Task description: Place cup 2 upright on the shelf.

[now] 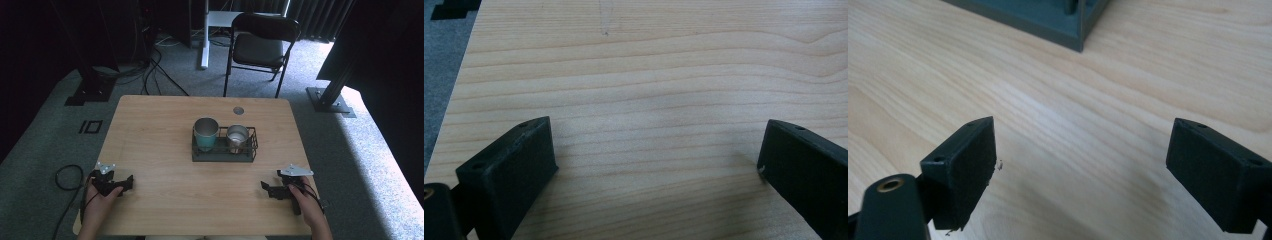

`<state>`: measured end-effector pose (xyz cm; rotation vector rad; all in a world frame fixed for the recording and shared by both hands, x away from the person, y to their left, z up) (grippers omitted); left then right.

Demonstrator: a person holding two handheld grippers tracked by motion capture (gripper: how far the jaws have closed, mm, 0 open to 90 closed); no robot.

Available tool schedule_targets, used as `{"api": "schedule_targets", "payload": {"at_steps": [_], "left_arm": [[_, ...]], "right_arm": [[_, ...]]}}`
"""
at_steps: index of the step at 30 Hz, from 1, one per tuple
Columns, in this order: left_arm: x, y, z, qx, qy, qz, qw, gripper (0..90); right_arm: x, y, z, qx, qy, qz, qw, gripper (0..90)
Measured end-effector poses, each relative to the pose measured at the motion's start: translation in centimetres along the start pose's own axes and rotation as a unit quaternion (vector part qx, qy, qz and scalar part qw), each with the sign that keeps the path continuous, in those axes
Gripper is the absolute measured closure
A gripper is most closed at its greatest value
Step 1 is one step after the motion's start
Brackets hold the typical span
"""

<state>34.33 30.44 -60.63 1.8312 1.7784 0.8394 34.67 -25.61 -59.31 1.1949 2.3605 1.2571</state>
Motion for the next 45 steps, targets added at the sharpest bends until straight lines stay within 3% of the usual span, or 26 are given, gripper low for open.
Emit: {"api": "schedule_targets", "payload": {"at_steps": [15, 21, 23, 26, 45], "left_arm": [[0.0, 0.0, 0.0, 0.000, 0.000, 0.000, 1.0000, 2.6], [0.0, 0.0, 0.0, 0.001, 0.000, 0.001, 1.0000, 2.6], [0.0, 0.0, 0.0, 0.000, 0.000, 0.000, 1.0000, 2.6], [0.0, 0.0, 0.0, 0.000, 0.000, 0.000, 1.0000, 2.6], [0.0, 0.0, 0.0, 0.001, 0.000, 0.001, 1.0000, 2.6]], "right_arm": [[-0.9, -2.5, -1.8, 0.014, -0.027, 0.015, 0.9994, 12.4], [-1.5, -3.2, -2.6, 0.018, -0.041, 0.031, 0.9985, 12.4], [-1.5, -3.4, -2.8, 0.019, -0.046, 0.030, 0.9983, 12.4], [-1.3, -3.7, -2.9, 0.032, -0.056, 0.008, 0.9979, 12.4], [-1.2, -3.9, -3.1, 0.033, -0.057, 0.006, 0.9978, 11.9]]}}
Point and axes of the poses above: each handheld gripper's, and its own axes: z roughly forward along the jaws, y roughly out of its top, x roughly to its left, the point moved 7 cm from there along z, roughly forward along the jaws, and after that the axes turned 9 degrees about y, right-handed, at the moved point
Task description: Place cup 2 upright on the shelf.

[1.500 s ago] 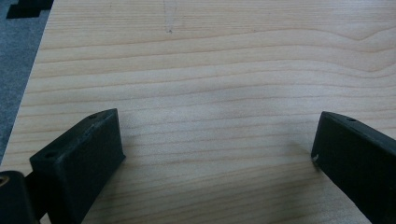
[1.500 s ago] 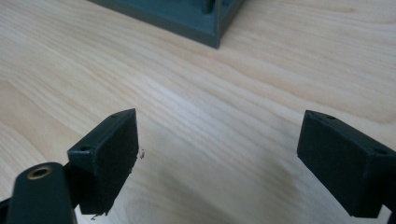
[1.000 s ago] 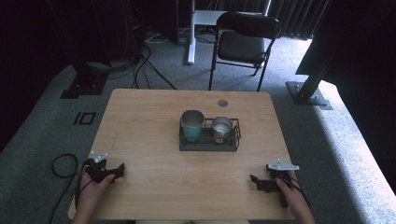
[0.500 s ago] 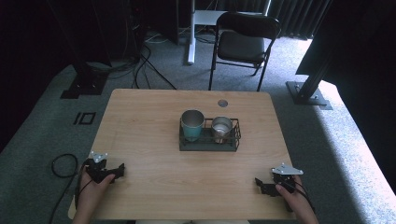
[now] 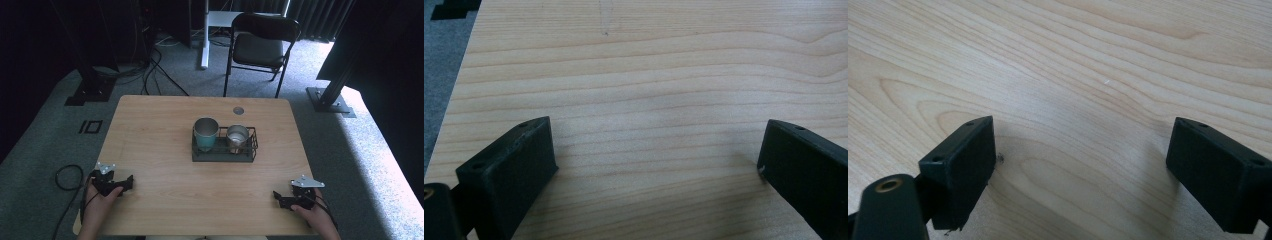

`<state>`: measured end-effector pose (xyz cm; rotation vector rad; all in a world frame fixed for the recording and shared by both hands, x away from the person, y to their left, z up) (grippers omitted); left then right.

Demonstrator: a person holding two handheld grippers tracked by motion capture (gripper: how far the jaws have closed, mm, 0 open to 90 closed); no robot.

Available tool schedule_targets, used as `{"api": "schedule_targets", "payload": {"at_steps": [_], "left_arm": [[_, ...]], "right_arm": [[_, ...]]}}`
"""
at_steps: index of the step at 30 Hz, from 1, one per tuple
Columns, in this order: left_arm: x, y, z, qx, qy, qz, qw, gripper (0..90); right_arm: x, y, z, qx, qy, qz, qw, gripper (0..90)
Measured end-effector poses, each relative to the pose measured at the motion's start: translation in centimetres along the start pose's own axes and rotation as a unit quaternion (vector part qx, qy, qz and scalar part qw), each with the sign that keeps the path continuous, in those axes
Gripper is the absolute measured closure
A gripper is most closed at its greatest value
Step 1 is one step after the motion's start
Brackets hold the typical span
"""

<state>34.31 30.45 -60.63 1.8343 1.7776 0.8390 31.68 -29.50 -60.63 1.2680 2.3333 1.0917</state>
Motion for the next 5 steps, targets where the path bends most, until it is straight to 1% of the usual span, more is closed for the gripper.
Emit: {"api": "schedule_targets", "payload": {"at_steps": [5], "left_arm": [[-0.01, 0.01, 0.01, 0.000, 0.000, -0.001, 1.0000, 2.6]], "right_arm": [[0.00, 0.00, 0.00, 0.000, 0.000, 0.000, 1.0000, 11.9]]}}
Point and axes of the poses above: each handheld gripper's, and its own axes: z roughly forward along the jaws, y roughly out of its top, x roughly to its left, the point moved 7 cm from there along z, roughly forward along the jaws, and after that the axes turned 9 degrees about y, right-handed, at the moved point
